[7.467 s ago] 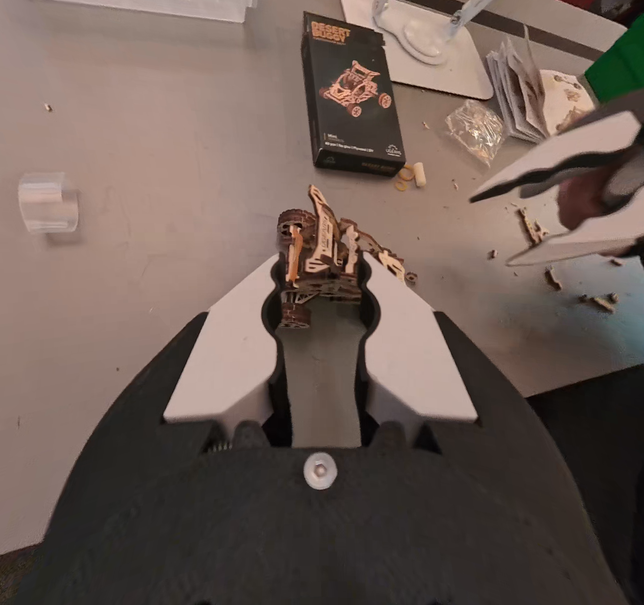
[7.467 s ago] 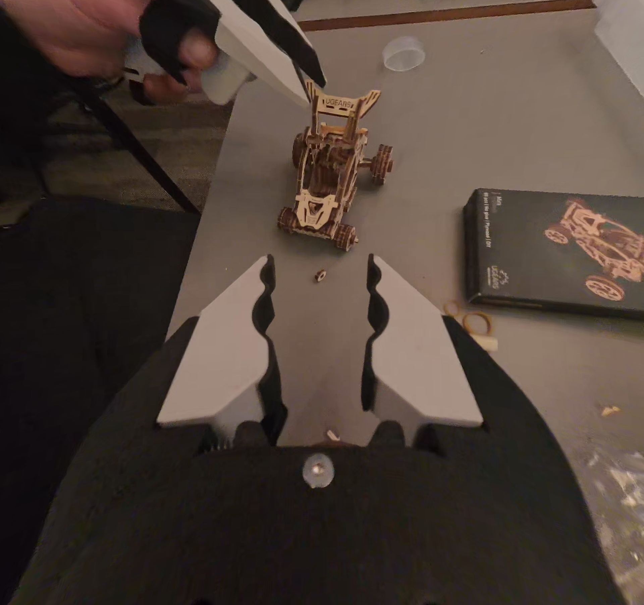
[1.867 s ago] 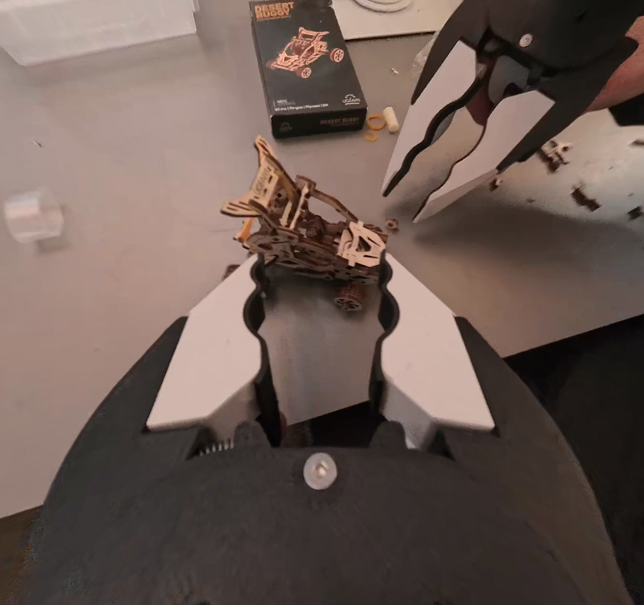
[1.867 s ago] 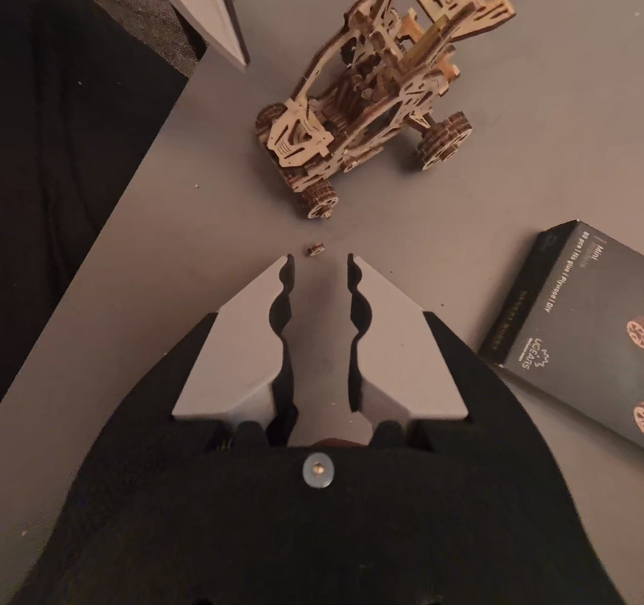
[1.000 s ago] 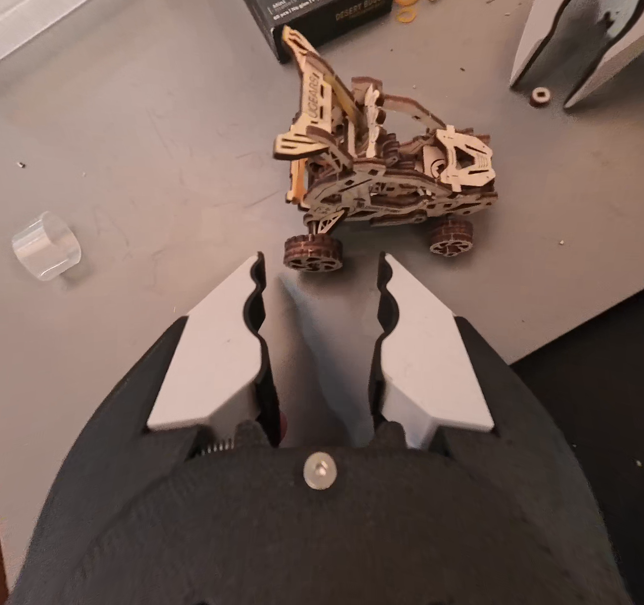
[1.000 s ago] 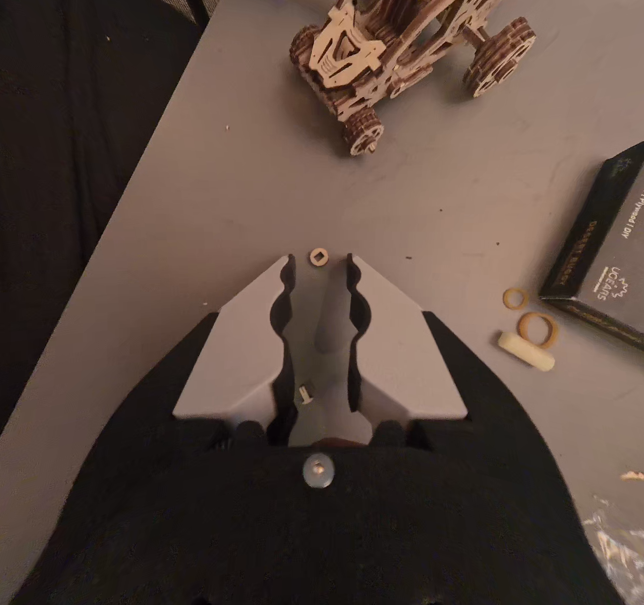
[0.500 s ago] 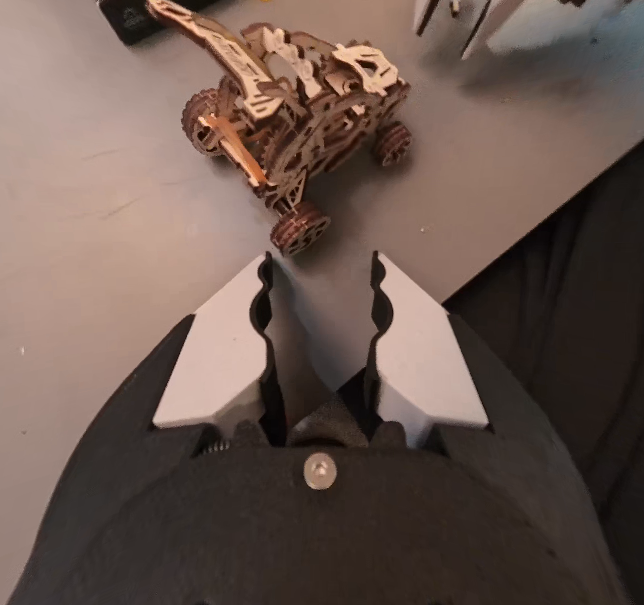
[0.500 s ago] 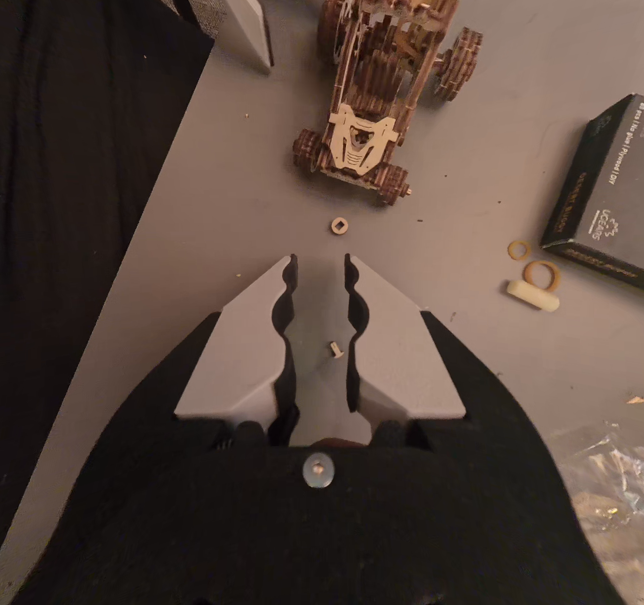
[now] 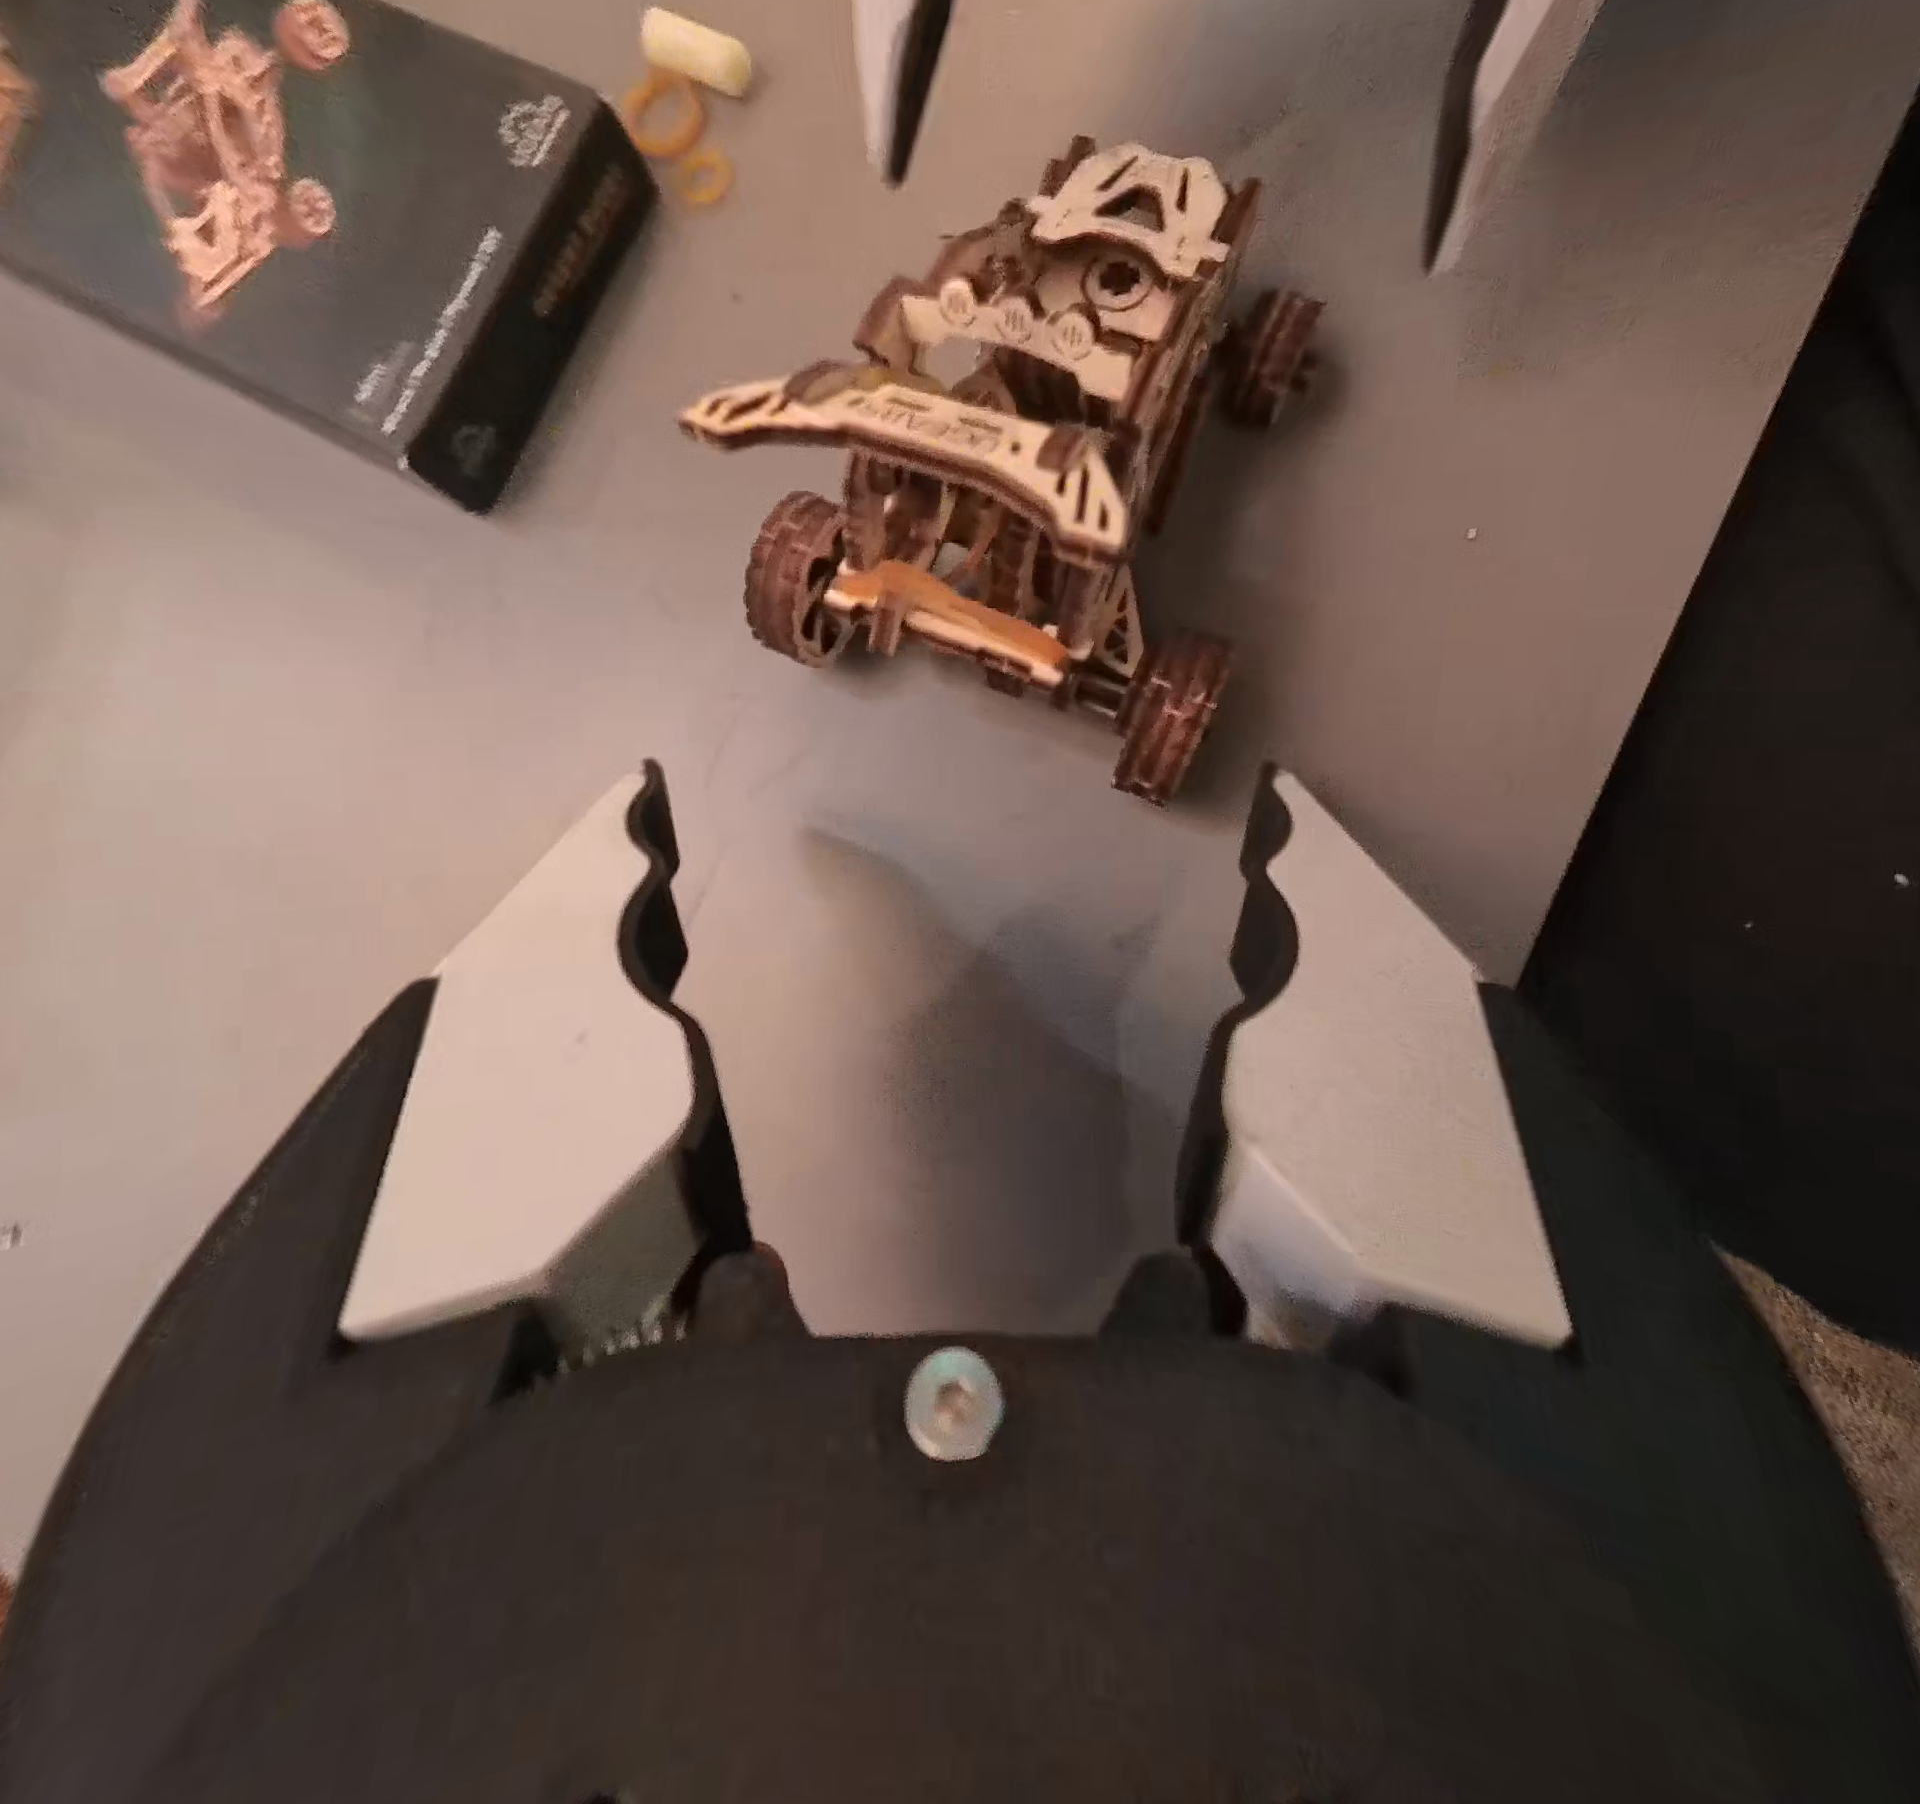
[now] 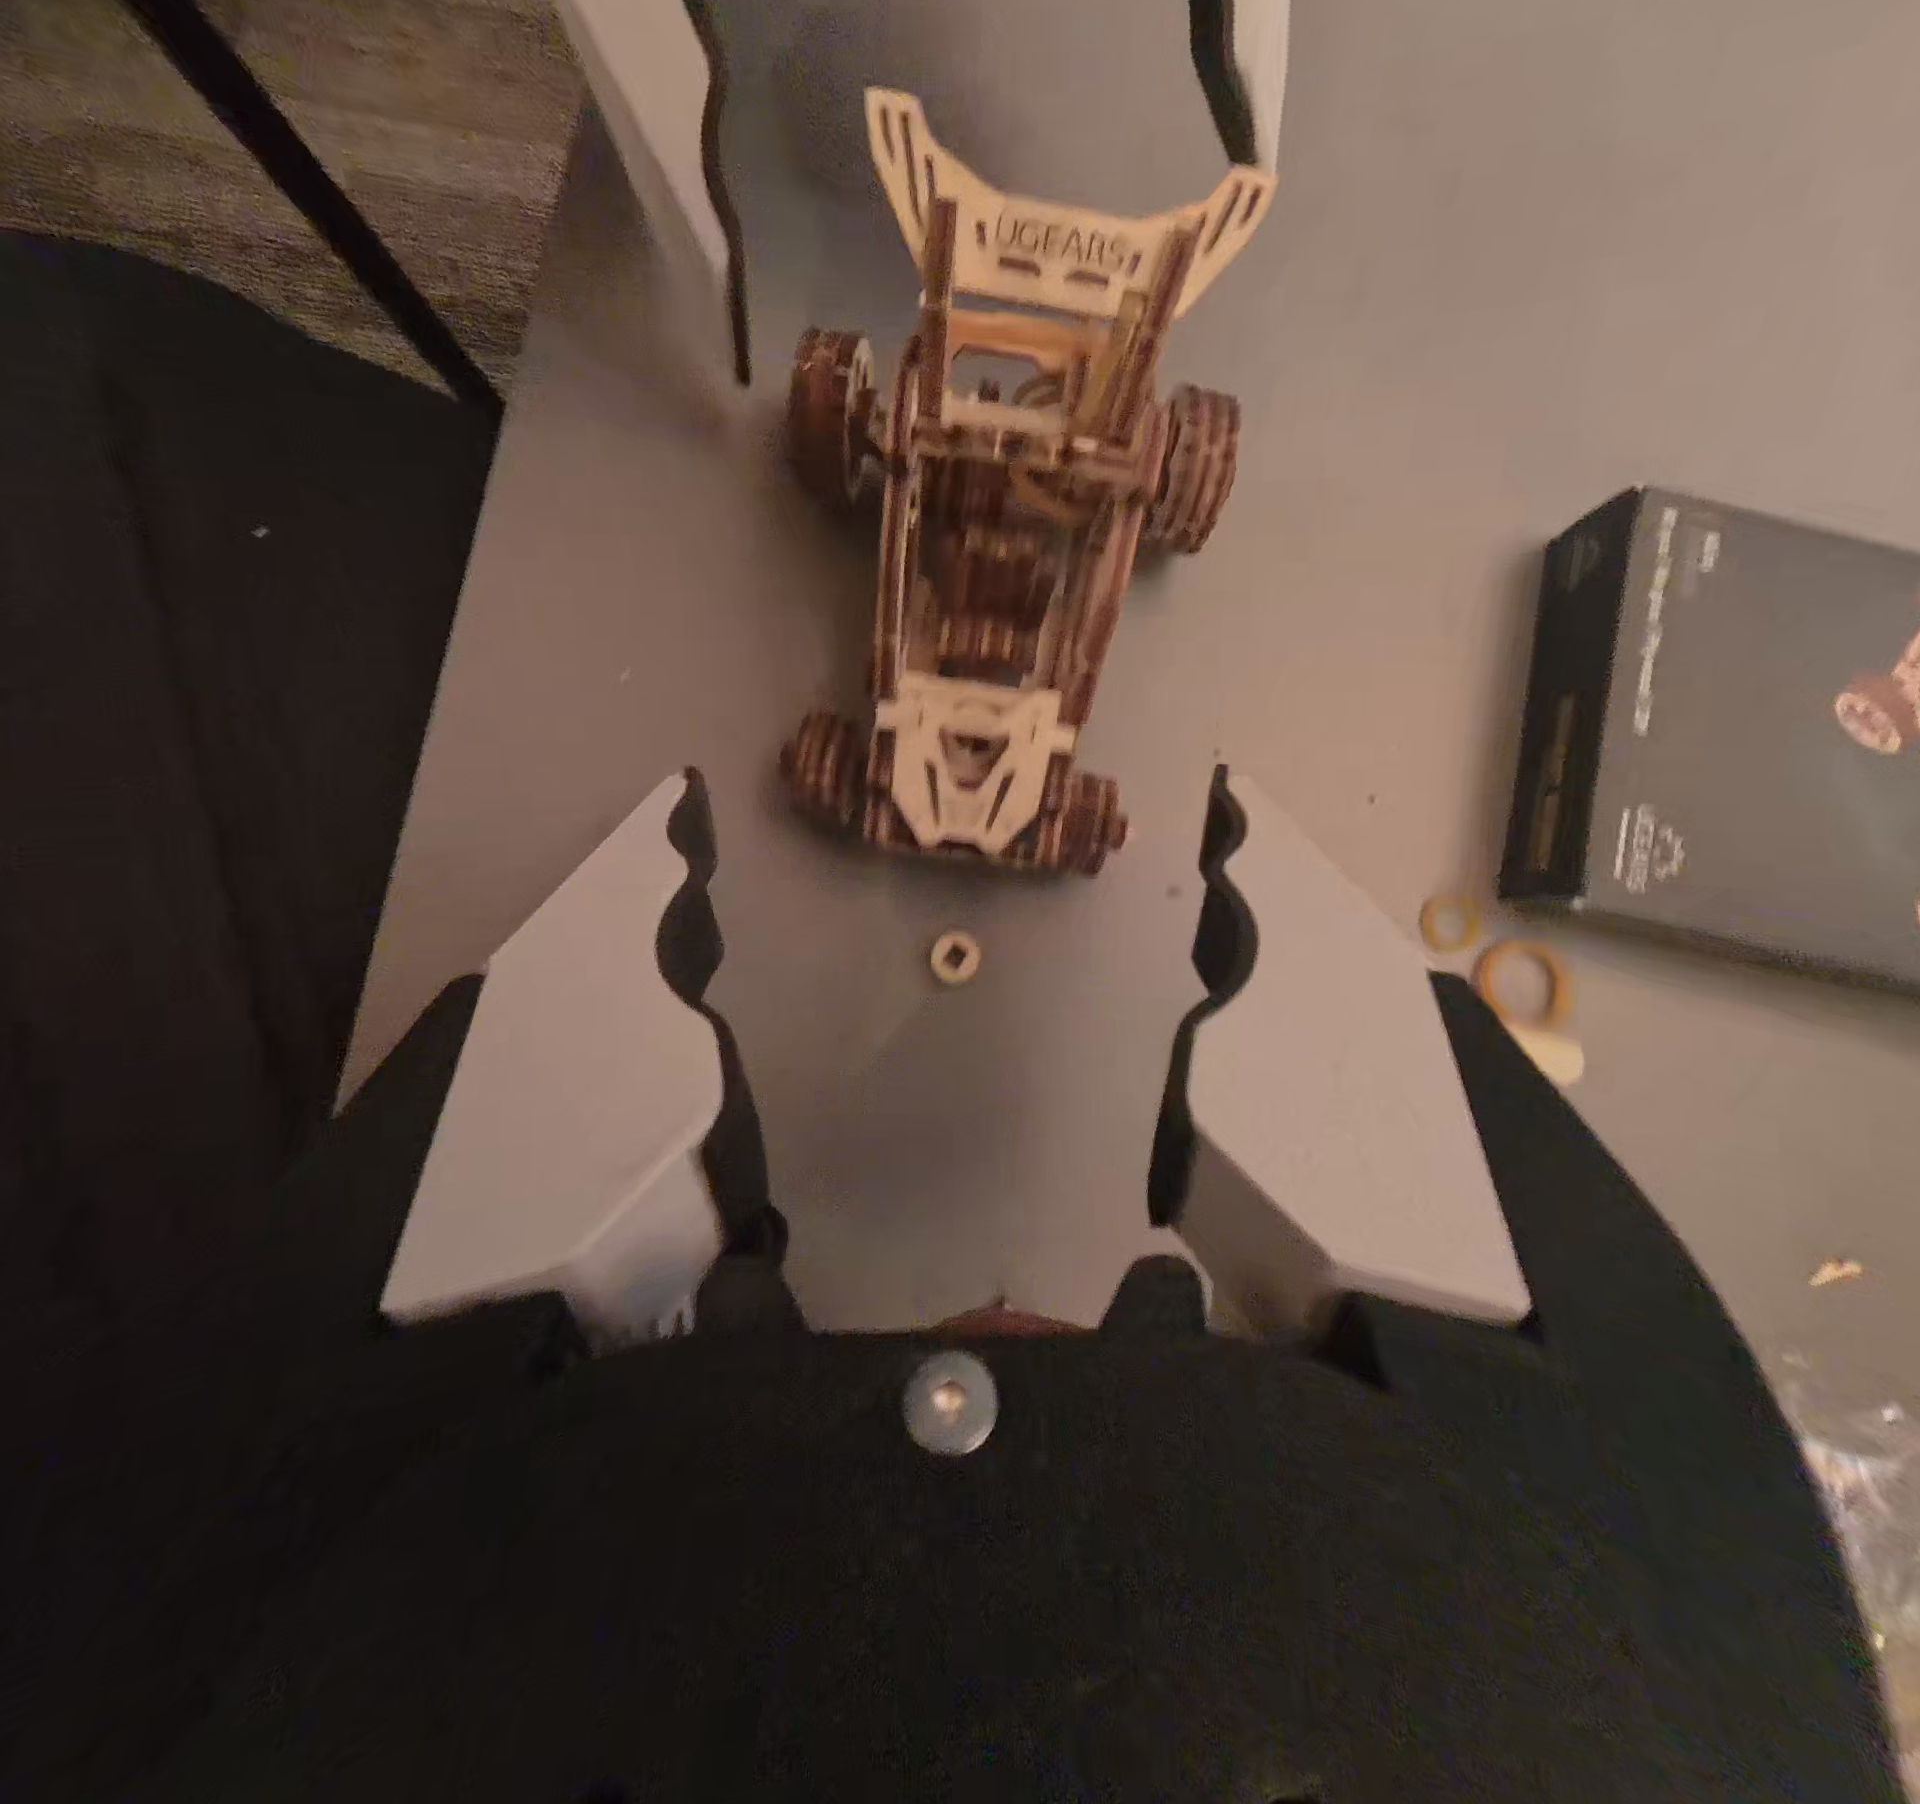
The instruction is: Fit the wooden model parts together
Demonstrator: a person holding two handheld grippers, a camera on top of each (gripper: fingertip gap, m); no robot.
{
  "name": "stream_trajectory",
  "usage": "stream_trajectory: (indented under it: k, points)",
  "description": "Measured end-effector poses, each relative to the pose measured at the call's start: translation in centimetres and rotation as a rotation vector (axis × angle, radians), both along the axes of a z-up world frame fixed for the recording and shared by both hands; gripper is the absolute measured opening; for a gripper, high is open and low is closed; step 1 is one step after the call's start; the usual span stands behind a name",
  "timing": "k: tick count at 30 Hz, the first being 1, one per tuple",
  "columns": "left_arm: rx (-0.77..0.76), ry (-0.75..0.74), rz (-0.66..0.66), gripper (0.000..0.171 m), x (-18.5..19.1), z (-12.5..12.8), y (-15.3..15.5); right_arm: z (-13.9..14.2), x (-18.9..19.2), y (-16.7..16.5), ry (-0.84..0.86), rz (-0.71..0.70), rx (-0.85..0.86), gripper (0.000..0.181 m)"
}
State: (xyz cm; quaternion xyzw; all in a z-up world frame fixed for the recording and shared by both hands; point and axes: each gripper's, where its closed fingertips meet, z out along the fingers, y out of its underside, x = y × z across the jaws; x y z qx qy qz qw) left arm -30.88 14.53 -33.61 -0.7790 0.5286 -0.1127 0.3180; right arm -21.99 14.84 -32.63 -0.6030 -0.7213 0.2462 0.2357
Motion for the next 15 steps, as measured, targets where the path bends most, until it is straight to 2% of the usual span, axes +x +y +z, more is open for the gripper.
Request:
stream_trajectory:
  k: [4,7,10,15]
  points:
    - [-0.048,-0.019,-0.09,0.111,1.0,-0.4,0.3,-1.3,-2.6,-0.3,-0.018,-0.008,-0.04,0.09]
    - [-0.085,-0.057,-0.147,0.112,1.6,-0.5,0.2,-2.0,-3.4,-0.5,-0.03,0.035,-0.031,0.071]
    - [-0.123,-0.068,-0.196,0.105,2.1,-1.1,-0.2,-2.2,-3.7,-0.3,-0.024,0.077,-0.03,0.055]
    - [-0.114,-0.086,-0.139,0.095,2.0,-1.1,-0.4,-2.2,-3.6,-0.2,-0.031,0.212,-0.045,0.053]
